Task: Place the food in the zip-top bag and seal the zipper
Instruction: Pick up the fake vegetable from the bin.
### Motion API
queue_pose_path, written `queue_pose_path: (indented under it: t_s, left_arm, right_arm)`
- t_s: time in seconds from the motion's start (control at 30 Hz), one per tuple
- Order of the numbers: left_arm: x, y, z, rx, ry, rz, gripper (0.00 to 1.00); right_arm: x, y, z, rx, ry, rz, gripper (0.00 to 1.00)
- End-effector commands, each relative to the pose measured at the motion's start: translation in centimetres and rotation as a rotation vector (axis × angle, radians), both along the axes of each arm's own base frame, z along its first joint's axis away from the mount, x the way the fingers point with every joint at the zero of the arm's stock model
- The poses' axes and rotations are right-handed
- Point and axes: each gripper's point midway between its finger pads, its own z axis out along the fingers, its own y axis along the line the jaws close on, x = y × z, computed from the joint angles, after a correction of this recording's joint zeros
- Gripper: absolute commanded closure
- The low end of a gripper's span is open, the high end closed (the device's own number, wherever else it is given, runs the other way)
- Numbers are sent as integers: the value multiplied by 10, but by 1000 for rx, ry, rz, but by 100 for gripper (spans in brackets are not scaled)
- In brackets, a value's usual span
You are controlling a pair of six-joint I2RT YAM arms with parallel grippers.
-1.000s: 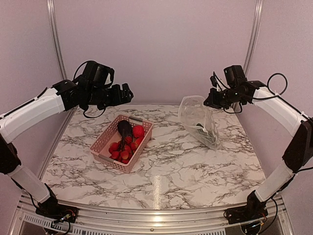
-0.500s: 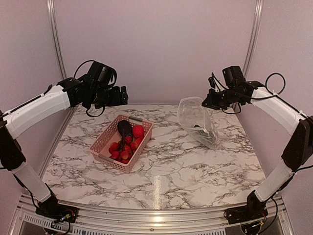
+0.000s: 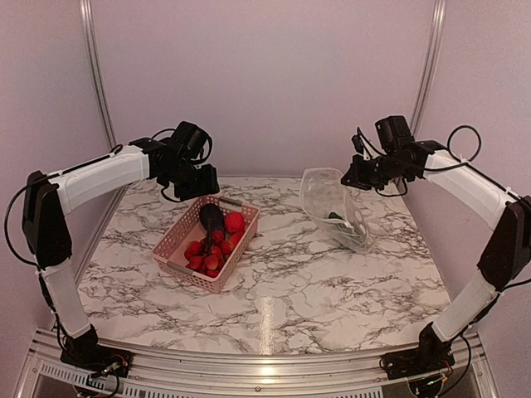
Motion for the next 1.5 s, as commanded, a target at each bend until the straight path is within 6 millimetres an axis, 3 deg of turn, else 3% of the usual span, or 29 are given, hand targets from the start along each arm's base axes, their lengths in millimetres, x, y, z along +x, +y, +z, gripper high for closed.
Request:
queue_pose_path:
  t_s: [0.0,0.2,0.53,1.03,1.27,1.47]
  left_arm:
    - [3,11,-28,7,110,79,39]
    - [8,15,-68,15,224,114,30]
    - [13,18,-104,55,283,133,25]
    - [40,20,-129,0,324,156,23]
    - [40,12,-145,-25,367,127,23]
    - [43,11,-148,-14,361,120,22]
  right_arm:
    - [-4,7,2,15,-14,13,100]
    - [-9,7,0,25,-14,5,100]
    - [-17,5,-3,33,-11,-2,100]
    - [-23,4,-6,36,1,-1,100]
    - [-27,5,-7,38,5,-2,100]
    - [-29,7,-8,38,10,5,100]
